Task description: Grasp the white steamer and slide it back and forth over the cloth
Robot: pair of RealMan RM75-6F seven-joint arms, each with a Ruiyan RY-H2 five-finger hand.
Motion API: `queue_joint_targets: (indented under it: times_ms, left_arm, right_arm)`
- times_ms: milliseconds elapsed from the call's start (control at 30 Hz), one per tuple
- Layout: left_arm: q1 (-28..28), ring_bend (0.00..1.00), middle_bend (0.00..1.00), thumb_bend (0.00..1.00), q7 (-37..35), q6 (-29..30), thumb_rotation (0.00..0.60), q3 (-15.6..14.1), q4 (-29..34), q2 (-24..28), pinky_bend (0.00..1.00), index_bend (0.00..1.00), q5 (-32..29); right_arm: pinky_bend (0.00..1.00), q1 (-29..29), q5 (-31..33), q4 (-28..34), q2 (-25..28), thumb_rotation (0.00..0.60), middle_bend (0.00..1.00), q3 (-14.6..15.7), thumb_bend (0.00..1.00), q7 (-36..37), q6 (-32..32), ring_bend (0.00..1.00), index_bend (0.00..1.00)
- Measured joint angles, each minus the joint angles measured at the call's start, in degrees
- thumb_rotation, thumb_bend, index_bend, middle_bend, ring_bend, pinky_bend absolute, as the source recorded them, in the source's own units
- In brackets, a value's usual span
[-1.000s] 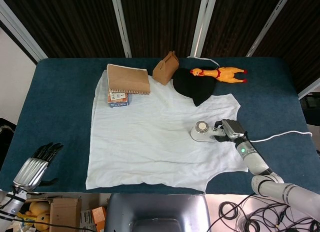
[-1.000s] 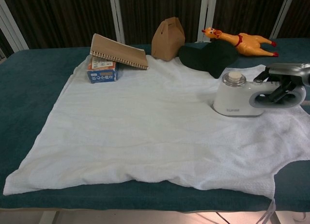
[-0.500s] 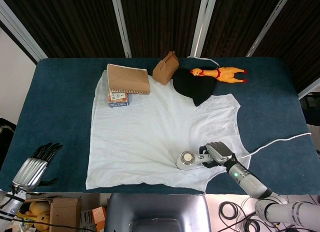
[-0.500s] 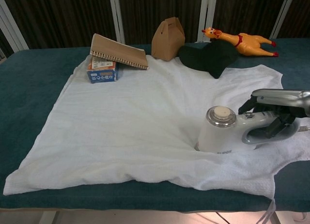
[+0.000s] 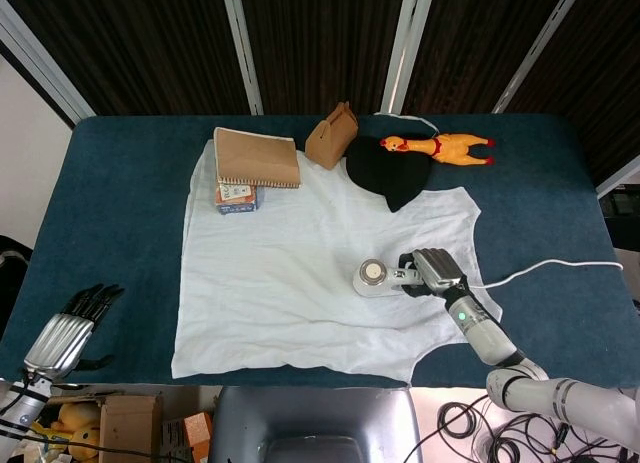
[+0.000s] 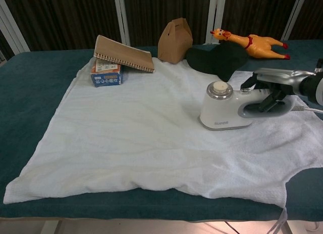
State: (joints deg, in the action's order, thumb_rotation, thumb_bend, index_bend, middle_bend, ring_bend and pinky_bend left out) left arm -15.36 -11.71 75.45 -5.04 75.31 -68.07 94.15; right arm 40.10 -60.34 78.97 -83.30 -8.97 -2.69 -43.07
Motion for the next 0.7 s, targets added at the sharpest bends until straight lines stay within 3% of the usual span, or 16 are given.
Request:
queue_joint_targets:
  times_ms: [233, 700]
  left_arm:
    - [0.15, 0.02, 0.08, 0.02, 0.85, 0.21, 0.6, 0.14, 0.92, 0.51, 0.11, 0.05, -0.24]
    - [-0.09, 0.02, 0.08, 0.02, 1.53, -0.27, 0.6, 0.05, 1.29, 0.03, 0.11, 0.05, 0.04]
  right_arm:
    - [1.0, 3.09, 4.7, -3.57, -4.44, 0.6, 1.0, -0.78, 0.83, -3.05, 3.07, 1.0, 1.0]
    - [1.0, -0.09, -0.71, 12.88, 5.61, 0.6, 1.0, 4.82, 0.83, -3.5, 2.76, 1.0, 1.0]
